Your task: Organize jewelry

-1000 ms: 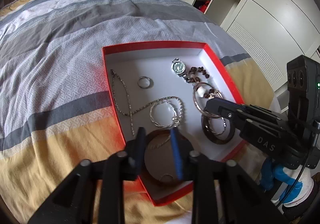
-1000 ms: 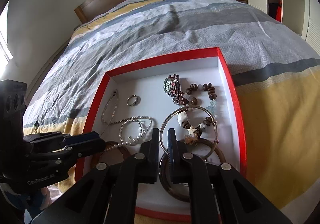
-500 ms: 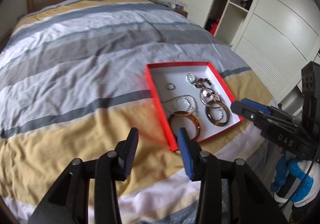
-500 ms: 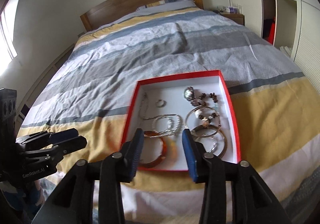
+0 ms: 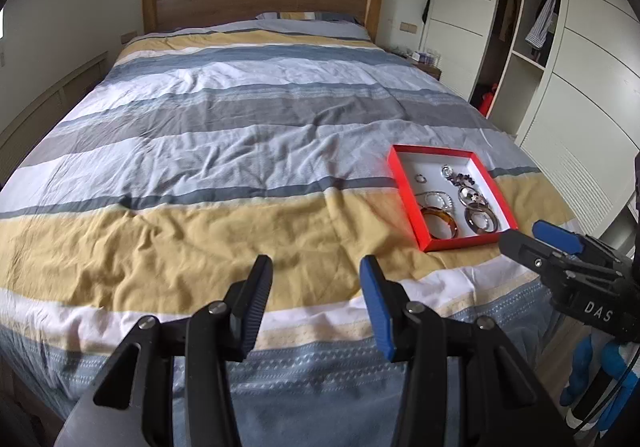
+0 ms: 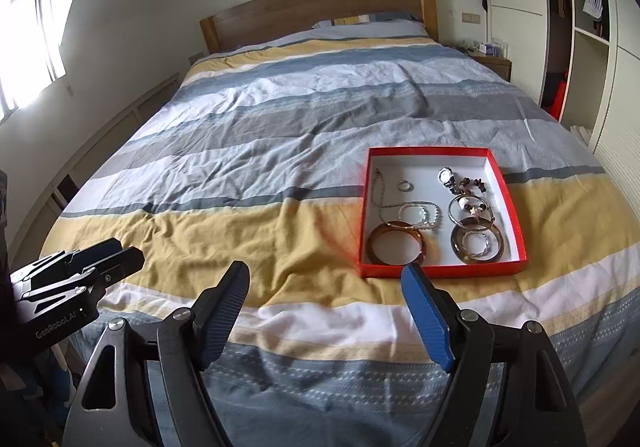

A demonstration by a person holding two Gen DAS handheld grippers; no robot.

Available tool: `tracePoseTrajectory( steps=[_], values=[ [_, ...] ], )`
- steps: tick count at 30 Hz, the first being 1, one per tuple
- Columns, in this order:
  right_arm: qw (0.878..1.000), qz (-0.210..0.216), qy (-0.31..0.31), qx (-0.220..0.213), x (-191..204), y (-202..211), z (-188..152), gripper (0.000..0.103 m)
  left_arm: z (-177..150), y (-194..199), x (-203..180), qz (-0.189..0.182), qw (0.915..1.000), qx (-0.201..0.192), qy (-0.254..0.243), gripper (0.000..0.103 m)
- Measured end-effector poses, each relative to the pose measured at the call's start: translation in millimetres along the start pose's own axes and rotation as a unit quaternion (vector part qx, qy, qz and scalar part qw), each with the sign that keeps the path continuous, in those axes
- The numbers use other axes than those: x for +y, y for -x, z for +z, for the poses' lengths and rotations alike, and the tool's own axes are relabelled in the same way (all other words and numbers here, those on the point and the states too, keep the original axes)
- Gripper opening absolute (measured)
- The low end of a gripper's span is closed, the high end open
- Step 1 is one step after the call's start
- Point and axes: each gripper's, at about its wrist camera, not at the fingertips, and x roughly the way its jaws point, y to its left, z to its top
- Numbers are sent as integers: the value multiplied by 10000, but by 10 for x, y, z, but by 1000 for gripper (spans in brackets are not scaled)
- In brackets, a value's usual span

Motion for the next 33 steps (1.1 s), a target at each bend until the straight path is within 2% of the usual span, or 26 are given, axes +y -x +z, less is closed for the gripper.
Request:
tracePoseTrajectory(
  steps=[2,5,8,13,19,20,23,33],
  values=[
    [10000,-42,31,-41,84,60,-34,85,-72,91,43,125,9999,-68,-17,43],
    [9999,-112,115,-32,211,111,-105,97,-163,210,103,162,9997,-170,36,43],
    [9995,-201,226,-10,303,148,-180,103,-197,310,128,311,9990,-301,64,43],
    [9993,-272,271,-47,327,200,-224,102,-209,438,138,496,9976,-475,50,43],
    [9989,-403,193,-112,270,213,-238,102,-197,438,99,551,9970,-536,3,44],
    [9989,-411,178,-104,259,208,-241,102,-198,435,99,540,9971,-528,4,44],
    [9989,-440,151,-88,220,193,-260,102,-210,406,96,541,9972,-507,12,57],
    [9984,-523,178,84,220,68,-268,102,-254,197,204,578,9981,-180,84,57]
  ],
)
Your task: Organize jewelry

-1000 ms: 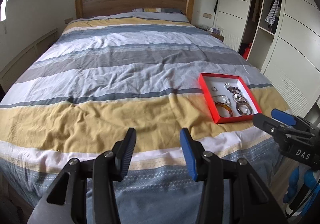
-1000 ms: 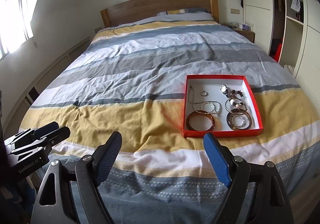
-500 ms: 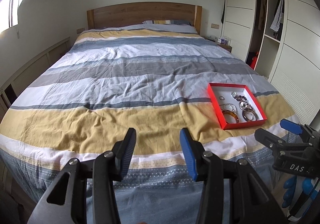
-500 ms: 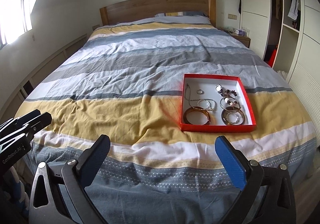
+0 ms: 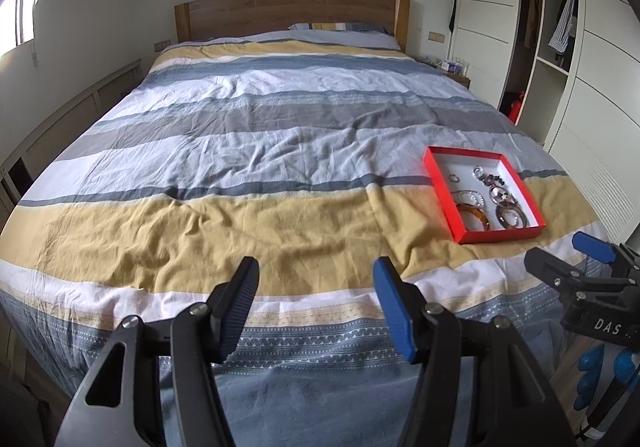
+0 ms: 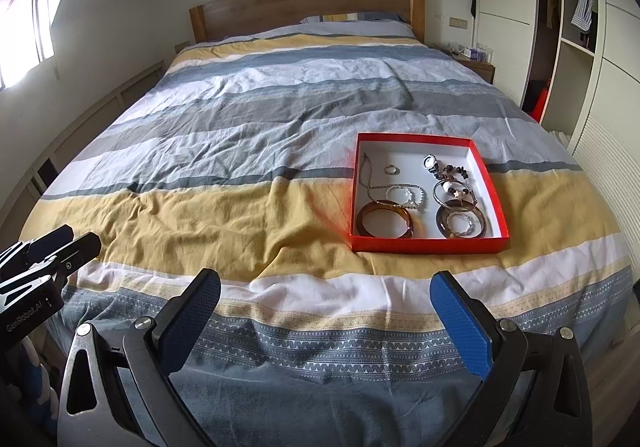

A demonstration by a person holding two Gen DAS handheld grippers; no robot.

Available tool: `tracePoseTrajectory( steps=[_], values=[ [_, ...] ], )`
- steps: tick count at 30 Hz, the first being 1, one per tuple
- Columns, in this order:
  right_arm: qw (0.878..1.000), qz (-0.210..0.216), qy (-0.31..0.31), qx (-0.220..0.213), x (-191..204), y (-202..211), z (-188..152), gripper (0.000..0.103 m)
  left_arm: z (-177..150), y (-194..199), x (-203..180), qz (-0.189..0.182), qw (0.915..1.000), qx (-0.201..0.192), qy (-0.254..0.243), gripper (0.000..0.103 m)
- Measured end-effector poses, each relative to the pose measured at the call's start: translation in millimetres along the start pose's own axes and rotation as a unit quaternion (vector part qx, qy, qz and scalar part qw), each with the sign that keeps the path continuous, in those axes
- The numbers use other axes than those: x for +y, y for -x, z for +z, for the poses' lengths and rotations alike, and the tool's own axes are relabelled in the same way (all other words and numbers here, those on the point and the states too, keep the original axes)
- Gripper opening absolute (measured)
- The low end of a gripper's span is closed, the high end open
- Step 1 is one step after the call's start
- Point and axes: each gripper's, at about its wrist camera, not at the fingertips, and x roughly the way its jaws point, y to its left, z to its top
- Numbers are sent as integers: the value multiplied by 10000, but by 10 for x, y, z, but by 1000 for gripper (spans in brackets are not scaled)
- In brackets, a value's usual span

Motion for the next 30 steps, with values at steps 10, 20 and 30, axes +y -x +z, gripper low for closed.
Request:
tracePoseTrajectory(
  steps=[10,20,30],
  values=[
    [9998,-125,119,74,-14,-95,28,102,-65,-139,-1,55,9997,213,-54,58],
    [9998,-197,101,24,-57,-128,36,102,-99,-243,-44,179,9992,314,-184,58],
    [9997,-207,108,75,-50,-206,24,102,-127,-285,-15,208,9991,322,-166,58]
  ],
)
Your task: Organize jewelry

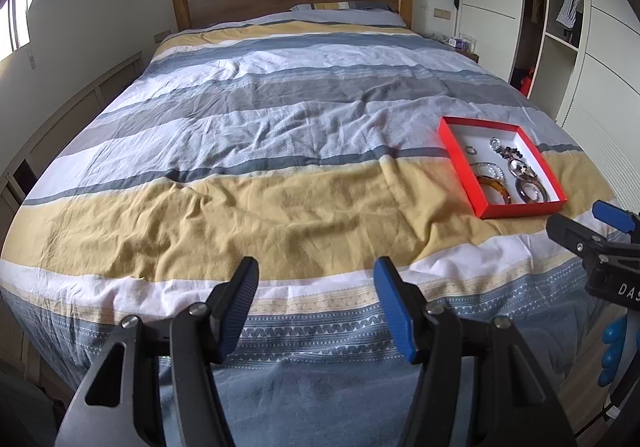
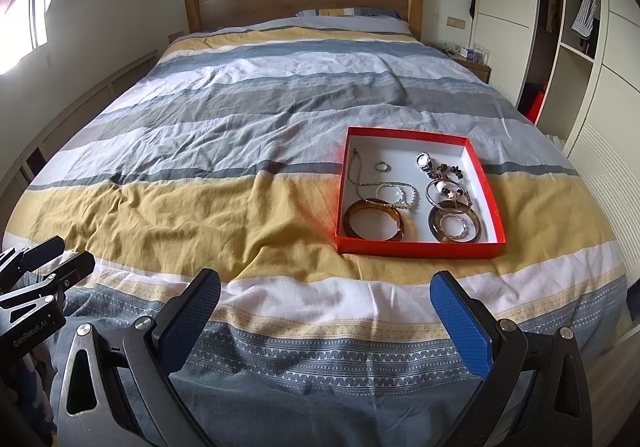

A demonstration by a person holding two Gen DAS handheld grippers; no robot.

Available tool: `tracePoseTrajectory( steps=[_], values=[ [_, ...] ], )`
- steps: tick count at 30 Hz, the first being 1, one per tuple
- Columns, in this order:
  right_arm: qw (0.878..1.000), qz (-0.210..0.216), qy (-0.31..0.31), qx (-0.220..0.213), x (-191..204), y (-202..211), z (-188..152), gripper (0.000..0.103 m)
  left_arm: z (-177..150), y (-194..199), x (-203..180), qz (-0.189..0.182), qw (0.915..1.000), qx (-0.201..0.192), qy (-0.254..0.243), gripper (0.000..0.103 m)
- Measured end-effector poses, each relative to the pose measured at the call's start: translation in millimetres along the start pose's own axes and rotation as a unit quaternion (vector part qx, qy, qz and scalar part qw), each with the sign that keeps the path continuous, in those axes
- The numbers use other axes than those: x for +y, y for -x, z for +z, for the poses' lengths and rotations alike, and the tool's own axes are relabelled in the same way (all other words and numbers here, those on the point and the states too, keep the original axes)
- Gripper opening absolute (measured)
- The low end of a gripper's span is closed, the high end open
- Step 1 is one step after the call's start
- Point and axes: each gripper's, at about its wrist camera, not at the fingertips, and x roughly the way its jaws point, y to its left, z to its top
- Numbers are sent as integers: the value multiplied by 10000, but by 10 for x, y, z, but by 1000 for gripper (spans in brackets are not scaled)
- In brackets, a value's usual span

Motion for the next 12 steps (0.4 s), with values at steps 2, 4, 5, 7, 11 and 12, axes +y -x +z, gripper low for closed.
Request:
tracePoseTrajectory(
  steps=[2,4,5,7,11,12],
  values=[
    [10000,-7,6,15,5,-7,-2,102,-2,-7,4,2,10000,10,11,58],
    [10000,-10,9,31,12,-19,-6,102,-9,-21,22,-6,10000,26,27,58],
    [10000,-12,12,38,13,-23,-7,102,-12,-26,27,-11,10000,30,35,58],
    [10000,-20,13,43,17,-32,-7,103,-14,-33,31,-3,10000,37,33,58],
    [10000,-19,18,57,21,-38,-10,102,-10,-26,34,0,10000,15,27,58],
    [10000,-18,17,58,23,-40,-12,102,-14,-30,38,10,10000,3,31,58]
  ],
)
